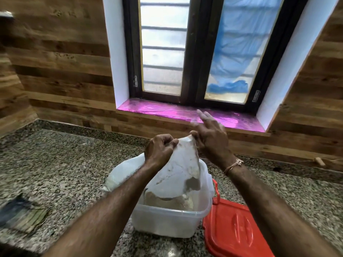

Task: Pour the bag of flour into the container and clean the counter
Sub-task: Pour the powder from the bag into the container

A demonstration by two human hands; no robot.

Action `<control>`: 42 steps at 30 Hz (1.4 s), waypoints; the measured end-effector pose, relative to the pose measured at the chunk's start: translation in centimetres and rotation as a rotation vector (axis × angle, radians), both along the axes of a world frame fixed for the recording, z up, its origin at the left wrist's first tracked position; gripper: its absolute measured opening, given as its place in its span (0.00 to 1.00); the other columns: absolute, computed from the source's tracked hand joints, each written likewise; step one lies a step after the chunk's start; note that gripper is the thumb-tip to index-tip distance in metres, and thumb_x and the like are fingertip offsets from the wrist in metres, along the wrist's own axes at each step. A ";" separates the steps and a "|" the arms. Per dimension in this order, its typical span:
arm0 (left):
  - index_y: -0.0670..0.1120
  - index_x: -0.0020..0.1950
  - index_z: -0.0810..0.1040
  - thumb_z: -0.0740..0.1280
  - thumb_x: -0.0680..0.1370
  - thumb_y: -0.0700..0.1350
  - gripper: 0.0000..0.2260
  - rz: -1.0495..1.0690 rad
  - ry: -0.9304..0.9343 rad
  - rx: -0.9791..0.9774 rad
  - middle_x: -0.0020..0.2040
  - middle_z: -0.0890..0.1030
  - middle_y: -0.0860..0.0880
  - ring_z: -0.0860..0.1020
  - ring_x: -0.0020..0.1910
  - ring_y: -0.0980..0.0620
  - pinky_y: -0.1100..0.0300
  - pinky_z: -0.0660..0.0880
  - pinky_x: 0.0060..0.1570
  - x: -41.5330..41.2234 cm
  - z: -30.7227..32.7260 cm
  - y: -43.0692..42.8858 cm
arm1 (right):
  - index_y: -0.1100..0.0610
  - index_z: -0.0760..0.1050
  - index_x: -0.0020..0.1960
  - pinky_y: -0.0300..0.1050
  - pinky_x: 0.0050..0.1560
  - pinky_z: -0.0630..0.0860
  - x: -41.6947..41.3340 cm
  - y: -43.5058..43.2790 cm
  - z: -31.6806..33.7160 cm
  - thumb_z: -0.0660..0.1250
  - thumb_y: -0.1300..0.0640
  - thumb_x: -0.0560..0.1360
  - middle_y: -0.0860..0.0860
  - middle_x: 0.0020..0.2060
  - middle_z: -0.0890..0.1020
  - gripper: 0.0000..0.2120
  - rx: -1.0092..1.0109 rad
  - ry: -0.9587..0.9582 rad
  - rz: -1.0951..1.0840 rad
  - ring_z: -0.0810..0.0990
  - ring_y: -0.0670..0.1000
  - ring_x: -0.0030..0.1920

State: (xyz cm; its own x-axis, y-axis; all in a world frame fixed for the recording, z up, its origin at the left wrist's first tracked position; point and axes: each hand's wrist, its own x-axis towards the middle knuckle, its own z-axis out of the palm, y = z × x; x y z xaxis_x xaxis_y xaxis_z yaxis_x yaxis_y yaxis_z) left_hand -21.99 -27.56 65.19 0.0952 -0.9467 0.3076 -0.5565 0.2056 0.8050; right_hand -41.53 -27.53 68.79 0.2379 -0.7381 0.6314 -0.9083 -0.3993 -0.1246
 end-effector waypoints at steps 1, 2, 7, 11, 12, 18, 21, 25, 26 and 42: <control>0.48 0.36 0.79 0.70 0.77 0.54 0.13 0.013 0.023 -0.007 0.30 0.78 0.55 0.77 0.34 0.53 0.57 0.72 0.36 0.1 0.0 0.1 | 0.47 0.64 0.79 0.52 0.53 0.78 0.1 -0.2 0.1 0.59 0.47 0.83 0.53 0.58 0.84 0.24 0.077 -0.224 0.030 0.83 0.57 0.58; 0.48 0.37 0.79 0.70 0.77 0.54 0.13 0.028 0.047 -0.014 0.31 0.79 0.54 0.78 0.34 0.53 0.57 0.72 0.36 0.1 0.1 0.2 | 0.46 0.53 0.83 0.50 0.49 0.80 0.5 0.0 0.3 0.60 0.48 0.84 0.53 0.53 0.86 0.30 0.244 -0.519 0.109 0.86 0.55 0.51; 0.47 0.39 0.78 0.68 0.78 0.54 0.12 0.094 0.175 -0.046 0.32 0.79 0.52 0.74 0.33 0.52 0.58 0.68 0.34 0.9 0.8 -0.2 | 0.48 0.73 0.73 0.59 0.72 0.65 1.3 1.3 -0.8 0.52 0.30 0.80 0.55 0.80 0.63 0.32 0.522 -0.706 0.235 0.64 0.57 0.79; 0.48 0.39 0.77 0.67 0.77 0.54 0.12 0.033 0.198 -0.038 0.33 0.79 0.49 0.73 0.32 0.52 0.57 0.68 0.34 1.2 0.4 -0.3 | 0.43 0.70 0.76 0.68 0.77 0.56 2.0 1.7 -2.5 0.54 0.34 0.80 0.49 0.82 0.60 0.27 0.211 -0.292 0.133 0.58 0.55 0.81; 0.48 0.39 0.77 0.67 0.76 0.54 0.12 0.013 0.199 -0.032 0.33 0.79 0.49 0.73 0.32 0.53 0.57 0.69 0.34 1.2 0.3 -0.2 | 0.42 0.61 0.80 0.70 0.73 0.67 2.3 1.9 -2.2 0.56 0.34 0.81 0.54 0.77 0.70 0.29 0.285 -0.466 0.178 0.69 0.58 0.76; 0.46 0.40 0.78 0.66 0.74 0.55 0.13 -0.014 0.239 -0.007 0.31 0.76 0.52 0.71 0.32 0.53 0.57 0.67 0.35 1.3 -0.1 0.2 | 0.44 0.78 0.67 0.64 0.70 0.73 1.8 1.6 -2.5 0.59 0.28 0.76 0.53 0.75 0.73 0.29 0.504 -0.748 0.241 0.71 0.53 0.75; 0.46 0.39 0.79 0.68 0.74 0.55 0.12 -0.031 0.212 -0.018 0.31 0.77 0.49 0.71 0.31 0.53 0.54 0.68 0.34 1.2 0.1 0.4 | 0.44 0.70 0.75 0.59 0.69 0.76 1.3 1.6 -3.1 0.62 0.25 0.73 0.51 0.73 0.76 0.36 0.624 -0.940 0.275 0.76 0.49 0.71; 0.48 0.38 0.80 0.71 0.76 0.51 0.10 -0.102 0.080 -0.036 0.33 0.80 0.50 0.78 0.35 0.53 0.49 0.77 0.37 0.5 0.5 1.0 | 0.45 0.77 0.66 0.56 0.55 0.84 1.3 1.5 -3.1 0.72 0.41 0.74 0.50 0.57 0.84 0.22 0.590 -0.838 0.278 0.84 0.50 0.56; 0.49 0.38 0.81 0.72 0.76 0.51 0.09 -0.110 0.048 -0.042 0.33 0.80 0.52 0.79 0.35 0.53 0.49 0.78 0.38 0.3 0.6 1.1 | 0.47 0.79 0.61 0.56 0.51 0.85 1.4 1.4 -3.1 0.74 0.47 0.75 0.50 0.53 0.84 0.16 0.544 -0.820 0.263 0.85 0.50 0.52; 0.55 0.48 0.84 0.73 0.71 0.65 0.16 0.026 -0.445 0.023 0.47 0.86 0.55 0.82 0.49 0.51 0.58 0.73 0.44 5.8 1.8 2.9 | 0.46 0.78 0.36 0.45 0.42 0.67 0.3 -0.5 -1.2 0.75 0.46 0.74 0.41 0.27 0.75 0.11 0.316 -0.227 -0.053 0.80 0.48 0.41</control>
